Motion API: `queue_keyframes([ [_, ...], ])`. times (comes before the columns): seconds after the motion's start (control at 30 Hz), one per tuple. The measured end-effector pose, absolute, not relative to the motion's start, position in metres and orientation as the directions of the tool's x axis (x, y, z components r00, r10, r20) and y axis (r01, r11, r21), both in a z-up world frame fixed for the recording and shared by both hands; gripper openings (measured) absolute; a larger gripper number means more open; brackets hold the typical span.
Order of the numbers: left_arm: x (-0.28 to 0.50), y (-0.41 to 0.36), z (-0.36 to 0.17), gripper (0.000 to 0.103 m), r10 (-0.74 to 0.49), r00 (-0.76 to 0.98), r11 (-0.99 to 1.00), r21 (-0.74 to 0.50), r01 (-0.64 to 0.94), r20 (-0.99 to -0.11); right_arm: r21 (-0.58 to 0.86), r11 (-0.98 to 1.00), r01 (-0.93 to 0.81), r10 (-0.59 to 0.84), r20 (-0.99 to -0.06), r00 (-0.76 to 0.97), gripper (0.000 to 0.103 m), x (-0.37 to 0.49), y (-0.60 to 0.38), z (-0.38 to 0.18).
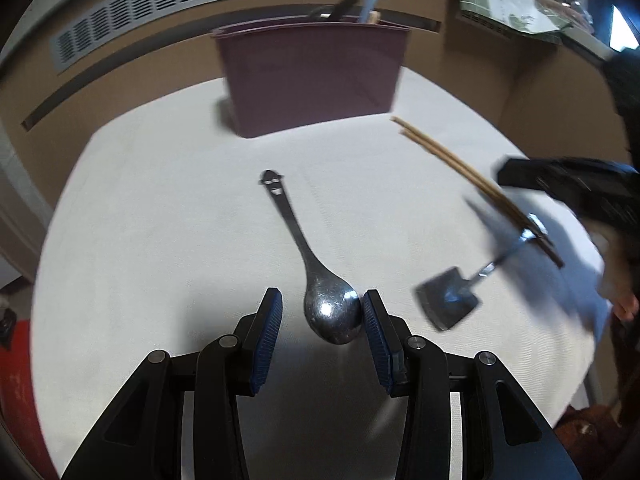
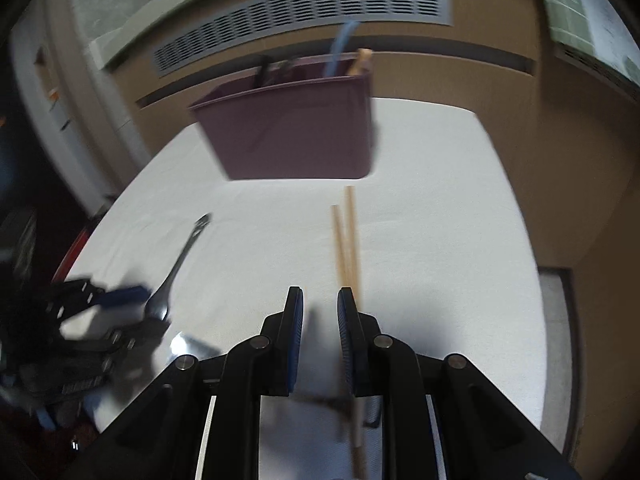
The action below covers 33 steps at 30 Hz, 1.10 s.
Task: Organize utensils
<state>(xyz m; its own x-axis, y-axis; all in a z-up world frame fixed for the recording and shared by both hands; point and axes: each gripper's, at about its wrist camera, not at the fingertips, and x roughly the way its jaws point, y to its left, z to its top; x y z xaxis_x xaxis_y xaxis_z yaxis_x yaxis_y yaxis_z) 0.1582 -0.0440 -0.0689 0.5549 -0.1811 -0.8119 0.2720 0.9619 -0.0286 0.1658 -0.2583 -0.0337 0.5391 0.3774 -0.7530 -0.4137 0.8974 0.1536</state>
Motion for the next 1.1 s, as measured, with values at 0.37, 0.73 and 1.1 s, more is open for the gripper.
queue_keyframes([
  [0.37, 0.168, 0.017, -0.052, 0.043, -0.145, 0.589, 0.989, -0.107, 0.099, -0.795, 0.004, 0.634, -0.774, 0.448, -0.817, 0.363, 0.018, 0.113, -0.222, -0.053],
  [0.73, 0.166, 0.018, -0.051, 0.043, -0.172, 0.595, 0.985, -0.135, 0.107, -0.785, -0.131, 0.605, -0.785, 0.374, -0.824, 0.426, 0.020, 0.154, -0.182, -0.061],
  [1.1, 0.165, 0.038, -0.064, 0.043, -0.217, 0.575, 0.974, -0.212, 0.076, -0.789, 0.122, 0.728, -0.675, 0.454, -0.823, 0.342, 0.021, 0.225, -0.195, -0.061],
])
